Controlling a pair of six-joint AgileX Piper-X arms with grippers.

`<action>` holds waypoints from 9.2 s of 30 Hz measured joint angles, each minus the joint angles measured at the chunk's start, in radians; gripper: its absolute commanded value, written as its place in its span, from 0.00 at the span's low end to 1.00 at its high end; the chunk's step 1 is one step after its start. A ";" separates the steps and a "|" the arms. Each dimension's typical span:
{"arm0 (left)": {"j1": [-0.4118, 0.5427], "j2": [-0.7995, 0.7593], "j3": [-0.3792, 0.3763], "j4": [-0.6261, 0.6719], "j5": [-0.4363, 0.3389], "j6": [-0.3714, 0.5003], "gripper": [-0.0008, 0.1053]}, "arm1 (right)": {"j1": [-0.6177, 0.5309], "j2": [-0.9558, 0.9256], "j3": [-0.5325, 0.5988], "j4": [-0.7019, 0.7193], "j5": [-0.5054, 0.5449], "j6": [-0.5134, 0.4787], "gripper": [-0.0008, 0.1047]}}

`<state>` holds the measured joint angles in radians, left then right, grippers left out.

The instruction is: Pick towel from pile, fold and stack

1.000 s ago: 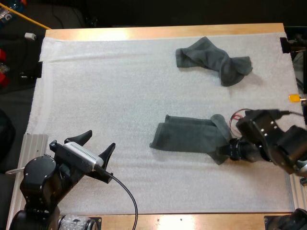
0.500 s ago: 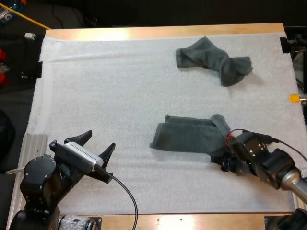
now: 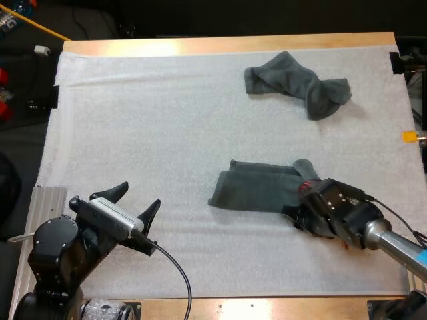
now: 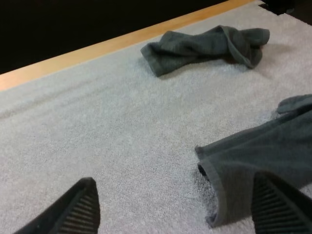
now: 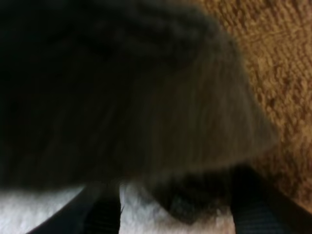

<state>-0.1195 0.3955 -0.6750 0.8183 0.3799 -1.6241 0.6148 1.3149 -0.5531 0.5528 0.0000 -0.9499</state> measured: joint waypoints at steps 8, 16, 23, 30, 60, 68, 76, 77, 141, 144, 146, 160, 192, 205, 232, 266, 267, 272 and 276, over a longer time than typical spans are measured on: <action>0.000 0.000 0.000 0.041 0.000 0.000 0.61 | 0.000 0.036 0.000 -0.018 0.023 0.030 0.19; 0.000 0.000 0.000 0.041 0.000 0.000 0.61 | 0.006 0.027 0.000 0.006 0.009 -0.027 0.01; 0.000 0.000 0.000 0.041 0.000 0.000 0.61 | 0.034 -0.129 -0.001 0.200 -0.121 -0.163 0.01; 0.000 0.017 0.000 0.041 0.015 0.000 0.61 | 0.076 -0.344 -0.015 0.378 -0.451 -0.277 0.01; 0.000 0.047 0.000 0.041 0.059 0.000 0.61 | 0.076 -0.531 -0.062 0.722 -0.275 -0.394 0.42; 0.000 0.047 0.000 0.041 0.059 0.000 0.61 | 0.076 -0.531 -0.063 0.744 -0.103 -0.325 0.60; 0.000 0.047 0.000 0.041 0.059 0.000 0.61 | 0.076 -0.522 -0.063 0.551 0.092 -0.210 0.59; 0.000 0.047 0.000 0.041 0.059 0.000 0.61 | 0.076 -0.513 -0.063 0.533 0.105 -0.204 0.59; -0.080 0.231 0.000 0.013 0.165 0.000 0.61 | -0.383 0.078 -0.076 0.060 -0.092 -0.416 0.01; -0.080 0.301 0.000 -0.044 0.167 -0.001 0.61 | -0.383 0.030 -0.076 0.102 -0.091 -0.450 0.01; -0.083 0.356 0.000 -0.082 0.169 -0.007 0.61 | -0.383 0.003 -0.076 0.135 -0.086 -0.468 0.01; -0.292 0.805 -0.144 -0.223 0.107 -0.007 0.61 | -0.383 -0.031 -0.076 0.190 -0.086 -0.512 0.01; -0.404 1.465 -0.504 -0.192 0.006 -0.030 0.61 | -0.383 -0.031 -0.076 0.194 -0.086 -0.512 0.01; -0.408 1.527 -0.564 -0.120 0.070 -0.093 0.54 | -0.383 -0.031 -0.076 0.202 -0.086 -0.509 0.01; -0.485 1.368 -0.748 0.057 -0.041 -0.017 0.01 | -0.383 -0.176 -0.181 0.245 -0.051 -0.527 0.01; -0.641 0.805 -0.716 0.585 -0.394 -0.034 0.01 | -0.013 -0.442 -0.565 0.663 -0.132 -0.595 0.01; -0.638 0.804 -0.697 0.577 -0.394 -0.039 0.01 | -0.007 -0.431 -0.565 0.663 -0.132 -0.595 0.01; -0.606 0.805 -0.535 0.423 -0.394 -0.044 0.01 | -0.005 -0.308 -0.565 0.640 -0.098 -0.594 0.01; -0.541 0.808 -0.432 0.275 -0.394 -0.044 0.01 | -0.005 -0.167 -0.565 0.537 -0.073 -0.595 0.01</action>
<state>-0.6605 1.2035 -1.1073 1.0934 -0.0143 -1.6681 0.6103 1.1483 -1.1180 1.0897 -0.0727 -1.5448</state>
